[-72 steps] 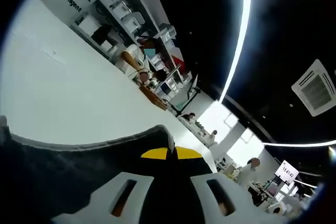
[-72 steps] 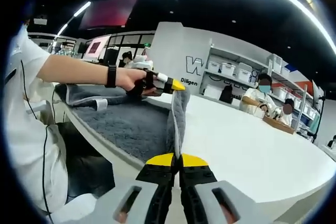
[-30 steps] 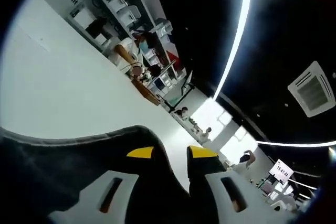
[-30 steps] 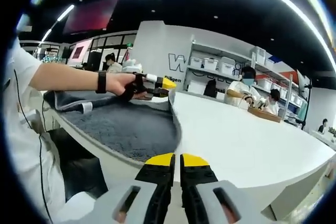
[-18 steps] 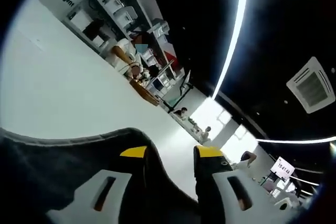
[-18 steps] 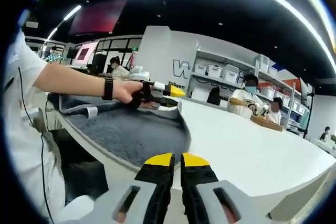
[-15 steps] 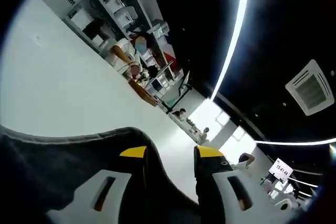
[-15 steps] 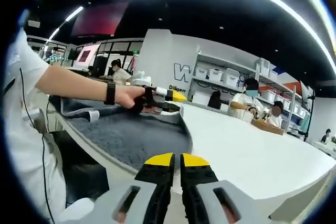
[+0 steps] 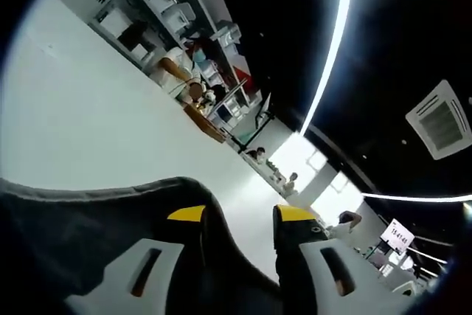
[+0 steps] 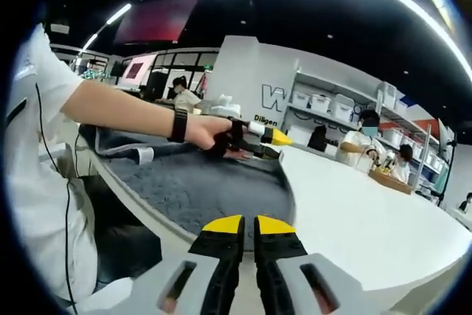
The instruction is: Open the folded towel by lifting each exposed corner and separating the folded layers until the towel lies flat within the target outline without major curled edges
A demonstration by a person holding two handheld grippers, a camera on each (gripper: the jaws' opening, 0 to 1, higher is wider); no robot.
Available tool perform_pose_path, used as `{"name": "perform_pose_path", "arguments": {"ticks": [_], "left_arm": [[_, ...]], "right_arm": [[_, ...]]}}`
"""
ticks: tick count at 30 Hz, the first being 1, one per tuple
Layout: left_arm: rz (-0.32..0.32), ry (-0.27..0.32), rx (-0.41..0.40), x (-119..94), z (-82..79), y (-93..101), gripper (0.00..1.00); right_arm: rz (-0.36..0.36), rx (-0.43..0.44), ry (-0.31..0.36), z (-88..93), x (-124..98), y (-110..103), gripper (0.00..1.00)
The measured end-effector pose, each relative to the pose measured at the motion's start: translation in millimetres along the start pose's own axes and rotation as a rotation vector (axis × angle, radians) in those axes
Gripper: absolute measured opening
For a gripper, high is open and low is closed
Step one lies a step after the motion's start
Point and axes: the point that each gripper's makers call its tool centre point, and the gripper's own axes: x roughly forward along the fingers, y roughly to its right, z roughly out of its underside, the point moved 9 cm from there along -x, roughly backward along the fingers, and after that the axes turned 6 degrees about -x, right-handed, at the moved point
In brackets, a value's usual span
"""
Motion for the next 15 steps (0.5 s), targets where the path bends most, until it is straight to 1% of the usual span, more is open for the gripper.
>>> {"name": "perform_pose_path", "arguments": {"ticks": [8, 9, 11, 15], "left_arm": [[-0.014, -0.011, 0.005, 9, 4.0, -4.0, 0.33], [-0.026, -0.020, 0.013, 11, 4.8, -5.2, 0.33], [-0.024, -0.040, 0.031, 13, 5.3, -5.2, 0.33], [-0.041, -0.047, 0.028, 17, 5.8, -8.4, 0.33]], "right_arm": [[0.020, 0.047, -0.030, 12.8, 0, 5, 0.00], [0.020, 0.050, -0.034, 13.8, 1, 6, 0.00], [0.021, 0.047, -0.033, 14.3, 0, 5, 0.00], [0.023, 0.046, -0.041, 14.7, -1, 6, 0.00]]}}
